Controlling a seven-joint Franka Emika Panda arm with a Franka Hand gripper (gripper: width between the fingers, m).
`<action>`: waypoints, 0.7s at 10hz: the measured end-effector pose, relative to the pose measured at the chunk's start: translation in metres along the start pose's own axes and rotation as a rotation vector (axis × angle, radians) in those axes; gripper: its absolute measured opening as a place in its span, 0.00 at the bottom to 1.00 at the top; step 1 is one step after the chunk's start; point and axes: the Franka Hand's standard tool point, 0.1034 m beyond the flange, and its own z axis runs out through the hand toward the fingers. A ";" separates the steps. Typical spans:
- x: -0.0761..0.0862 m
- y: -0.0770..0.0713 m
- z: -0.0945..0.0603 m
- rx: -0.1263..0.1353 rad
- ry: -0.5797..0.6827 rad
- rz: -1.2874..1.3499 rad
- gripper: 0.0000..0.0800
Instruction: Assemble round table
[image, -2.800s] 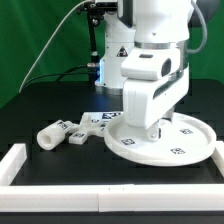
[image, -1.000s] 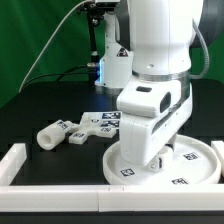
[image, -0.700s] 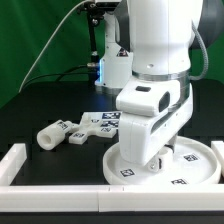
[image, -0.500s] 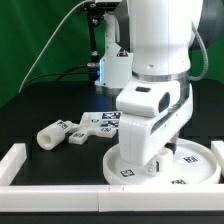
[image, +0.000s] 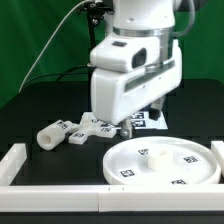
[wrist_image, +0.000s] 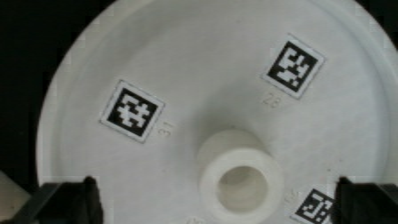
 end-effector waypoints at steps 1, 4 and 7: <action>0.003 -0.003 0.004 0.005 -0.002 -0.006 0.81; 0.003 -0.003 0.006 0.008 -0.004 -0.007 0.81; -0.036 0.003 0.001 -0.011 -0.012 0.144 0.81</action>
Offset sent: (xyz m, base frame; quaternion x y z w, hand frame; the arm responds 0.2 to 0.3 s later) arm 0.0000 0.0000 0.0000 0.0000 0.0000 0.0000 1.0000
